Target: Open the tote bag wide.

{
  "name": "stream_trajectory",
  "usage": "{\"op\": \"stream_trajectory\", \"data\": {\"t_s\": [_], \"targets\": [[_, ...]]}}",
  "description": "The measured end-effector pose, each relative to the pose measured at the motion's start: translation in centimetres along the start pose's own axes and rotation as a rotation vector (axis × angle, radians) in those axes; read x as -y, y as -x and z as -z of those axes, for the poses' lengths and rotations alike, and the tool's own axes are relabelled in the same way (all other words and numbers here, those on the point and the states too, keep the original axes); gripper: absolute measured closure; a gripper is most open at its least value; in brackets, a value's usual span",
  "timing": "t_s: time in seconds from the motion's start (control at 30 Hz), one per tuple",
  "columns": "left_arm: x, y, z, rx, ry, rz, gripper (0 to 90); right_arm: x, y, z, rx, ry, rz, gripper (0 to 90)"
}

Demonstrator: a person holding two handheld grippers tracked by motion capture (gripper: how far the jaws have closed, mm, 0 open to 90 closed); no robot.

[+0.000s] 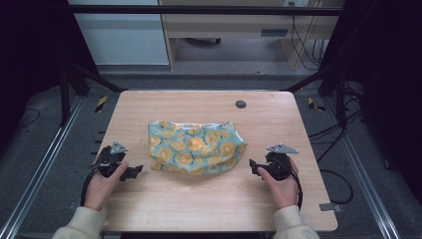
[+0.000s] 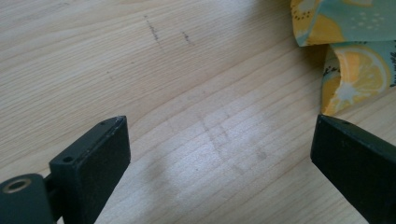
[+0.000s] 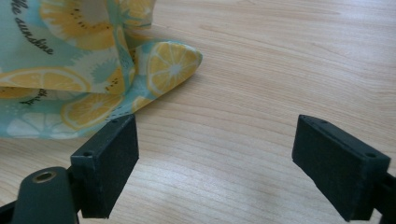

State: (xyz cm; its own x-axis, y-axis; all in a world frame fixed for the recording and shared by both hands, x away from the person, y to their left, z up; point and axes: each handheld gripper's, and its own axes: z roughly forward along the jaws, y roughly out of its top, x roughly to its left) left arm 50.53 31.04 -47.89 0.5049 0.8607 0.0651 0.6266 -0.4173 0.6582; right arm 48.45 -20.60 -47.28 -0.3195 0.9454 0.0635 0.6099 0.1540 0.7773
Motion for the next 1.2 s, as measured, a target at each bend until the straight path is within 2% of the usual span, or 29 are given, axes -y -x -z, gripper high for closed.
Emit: {"op": "stream_trajectory", "data": {"t_s": [0.17, 0.37, 0.47, 0.57, 0.63, 0.67, 0.7, 0.73, 0.77, 0.8, 0.9, 0.97, 1.07, 1.2], "targets": [[0.0, -0.3, -0.1, -0.02, -0.009, 0.008, 5.0, -0.2, 0.2, -0.1, 0.009, 0.0, -0.007, 14.2], [-0.1, -0.3, 0.0, -0.019, -0.012, 0.005, 5.4, -0.2, 0.5, -0.2, 0.022, -0.015, -0.022, 13.8], [-0.2, -0.1, 0.1, -0.018, -0.008, 0.003, 5.4, -0.4, 0.4, 0.1, 0.026, -0.011, 0.001, 13.7], [-0.2, 0.2, -0.1, -0.014, -0.022, -0.01, 5.4, -1.3, -0.3, 0.8, 0.037, 0.008, 0.049, 14.7], [-0.2, 0.3, 0.0, -0.014, -0.027, -0.01, 5.4, -1.6, -0.5, 1.0, 0.032, 0.011, 0.06, 15.6], [-0.1, 0.4, 0.1, -0.018, -0.035, -0.01, 5.4, -2.3, -1.0, 1.4, 0.016, 0.014, 0.08, 20.5], [-0.1, 0.4, 0.1, -0.018, -0.035, -0.01, 5.4, -2.3, -1.0, 1.4, 0.016, 0.014, 0.08, 20.5], [-0.1, 0.4, 0.1, -0.019, -0.037, -0.011, 5.4, -3.1, -1.4, 1.6, -0.012, 0.002, 0.106, 24.9], [-0.1, 0.4, 0.2, -0.023, -0.036, -0.012, 5.4, -3.1, -1.4, 1.6, -0.012, 0.002, 0.106, 24.9], [-0.1, 0.4, 0.2, -0.024, -0.034, -0.012, 5.4, -3.9, -1.9, 2.0, -0.045, -0.007, 0.126, 30.8], [-0.2, 0.4, -0.1, -0.026, -0.034, -0.015, 5.4, -5.3, -2.6, 2.7, -0.095, 0.01, 0.149, 36.1], [-0.2, 0.4, -0.1, -0.025, -0.037, -0.016, 5.4, -5.8, -2.8, 2.9, -0.105, 0.017, 0.159, 37.4], [-0.1, 0.4, 0.1, -0.025, -0.033, -0.015, 5.4, -7.7, -3.7, 3.4, -0.145, 0.024, 0.2, 43.8], [-0.1, 0.3, 0.1, -0.025, -0.035, -0.017, 5.4, -9.2, -4.6, 3.3, -0.178, 0.02, 0.218, 44.8]]}}
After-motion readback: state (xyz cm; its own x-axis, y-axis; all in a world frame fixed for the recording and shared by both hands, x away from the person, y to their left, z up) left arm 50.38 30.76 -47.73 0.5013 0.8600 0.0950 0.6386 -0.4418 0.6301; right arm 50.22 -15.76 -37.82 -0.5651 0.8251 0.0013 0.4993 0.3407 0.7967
